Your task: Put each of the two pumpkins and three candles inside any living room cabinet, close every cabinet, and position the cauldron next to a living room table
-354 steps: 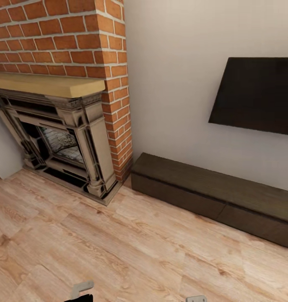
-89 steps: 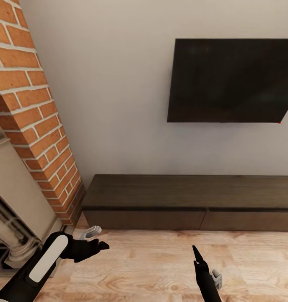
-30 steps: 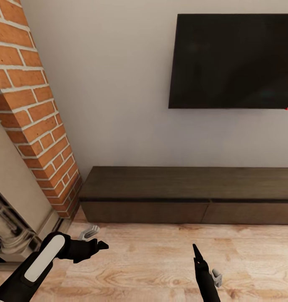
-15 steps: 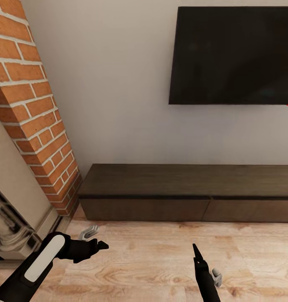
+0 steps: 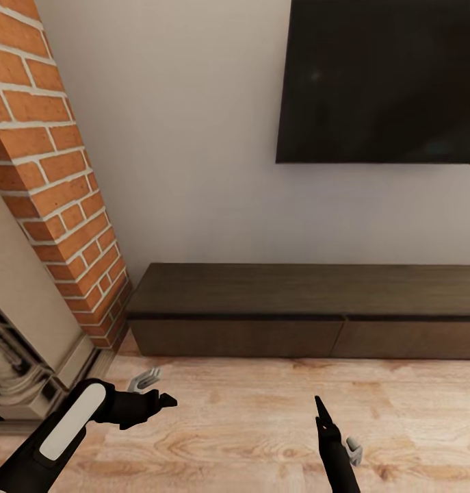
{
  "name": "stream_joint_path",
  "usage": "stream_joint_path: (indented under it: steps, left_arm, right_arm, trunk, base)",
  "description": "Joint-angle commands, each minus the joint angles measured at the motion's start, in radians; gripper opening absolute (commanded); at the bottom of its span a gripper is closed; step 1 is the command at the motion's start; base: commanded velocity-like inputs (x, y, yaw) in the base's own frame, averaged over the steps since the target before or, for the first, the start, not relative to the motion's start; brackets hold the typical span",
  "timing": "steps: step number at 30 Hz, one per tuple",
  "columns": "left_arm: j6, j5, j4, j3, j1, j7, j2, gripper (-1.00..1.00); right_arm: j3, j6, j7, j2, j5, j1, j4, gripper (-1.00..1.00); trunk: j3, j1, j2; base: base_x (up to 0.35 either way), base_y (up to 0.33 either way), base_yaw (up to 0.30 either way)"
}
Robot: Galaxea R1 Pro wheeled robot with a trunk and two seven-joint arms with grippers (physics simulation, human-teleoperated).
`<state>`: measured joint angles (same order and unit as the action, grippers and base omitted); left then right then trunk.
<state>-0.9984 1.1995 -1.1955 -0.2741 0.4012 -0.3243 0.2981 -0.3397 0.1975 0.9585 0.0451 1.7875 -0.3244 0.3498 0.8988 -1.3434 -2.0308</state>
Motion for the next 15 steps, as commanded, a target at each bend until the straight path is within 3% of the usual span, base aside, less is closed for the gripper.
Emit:
stream_joint_path:
  steps: [1, 9, 15]
  left_arm:
    - [0.000, 0.011, -0.001, -0.002, 0.001, -0.010, 0.001, 1.00]
    - [0.000, 0.012, 0.002, -0.002, 0.001, -0.010, 0.000, 1.00]
    - [0.000, 0.012, 0.001, -0.002, 0.001, -0.010, 0.000, 1.00]
  right_arm:
    - [-0.008, 0.006, 0.002, 0.001, 0.009, -0.001, 0.000, 1.00]
    - [-0.008, 0.006, 0.008, 0.001, 0.009, -0.001, 0.003, 1.00]
    - [-0.007, 0.003, 0.075, 0.002, 0.009, -0.001, 0.002, 1.00]
  trunk:
    - [0.004, -0.004, -0.008]
    - [0.029, -0.034, -0.064]
    - [0.048, -0.057, -0.106]
  base:
    - [0.000, 0.000, 0.000]
    - [0.000, 0.000, 0.000]
    - [0.000, 0.000, 0.000]
